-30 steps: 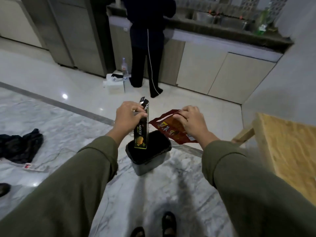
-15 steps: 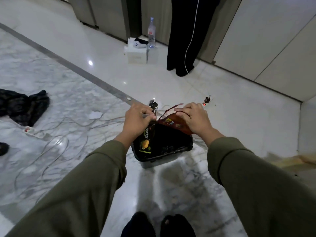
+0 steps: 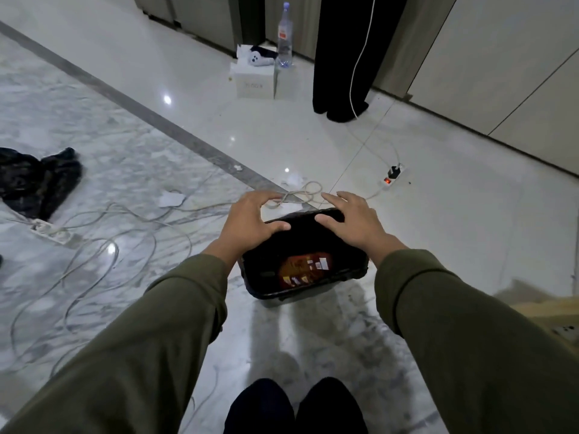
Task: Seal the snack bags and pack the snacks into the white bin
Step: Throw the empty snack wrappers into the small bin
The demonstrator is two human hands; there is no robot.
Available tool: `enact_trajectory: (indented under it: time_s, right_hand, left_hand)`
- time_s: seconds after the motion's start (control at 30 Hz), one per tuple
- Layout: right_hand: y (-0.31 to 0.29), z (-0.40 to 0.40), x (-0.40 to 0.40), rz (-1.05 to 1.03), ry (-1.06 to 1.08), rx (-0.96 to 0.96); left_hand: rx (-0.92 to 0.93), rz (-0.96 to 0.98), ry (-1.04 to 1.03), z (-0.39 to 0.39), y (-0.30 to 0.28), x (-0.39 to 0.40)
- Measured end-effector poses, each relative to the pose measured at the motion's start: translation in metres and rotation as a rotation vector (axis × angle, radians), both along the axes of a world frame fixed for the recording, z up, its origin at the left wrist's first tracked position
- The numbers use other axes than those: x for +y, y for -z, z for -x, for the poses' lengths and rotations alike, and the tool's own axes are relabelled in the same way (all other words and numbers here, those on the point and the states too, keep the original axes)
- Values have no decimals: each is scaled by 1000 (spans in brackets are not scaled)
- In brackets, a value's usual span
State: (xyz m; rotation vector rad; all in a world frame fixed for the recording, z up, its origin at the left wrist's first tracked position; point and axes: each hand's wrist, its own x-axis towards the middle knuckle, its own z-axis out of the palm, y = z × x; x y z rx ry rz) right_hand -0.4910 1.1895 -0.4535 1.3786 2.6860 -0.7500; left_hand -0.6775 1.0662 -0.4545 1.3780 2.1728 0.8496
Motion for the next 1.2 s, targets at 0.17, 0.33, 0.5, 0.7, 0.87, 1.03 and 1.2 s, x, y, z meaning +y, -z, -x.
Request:
enact_trajectory:
  time_s: [0.17, 0.33, 0.5, 0.7, 0.87, 1.03, 1.2]
  right_hand:
    - [-93, -14, 3, -36, 11, -73]
    - [-224, -36, 9, -72, 75, -37]
    - [-340, -71, 5, -154, 202, -5]
    - [-412, -127, -24, -278, 455, 14]
    - [-443, -180, -89, -329, 749, -23]
    - [-464, -225, -177, -350, 1000, -39]
    - [-489, -267, -285, -377, 1264, -111]
  left_hand:
    - [16, 98, 129, -4, -91, 11]
    - [118, 160, 247, -14, -219, 36]
    - [203, 108, 374, -30, -334, 67]
    - [307, -28, 615, -74, -411, 105]
    - [367, -124, 942, -138, -450, 104]
    - [383, -220, 1190, -206, -476, 71]
    - [405, -331, 1441, -288, -501, 11]
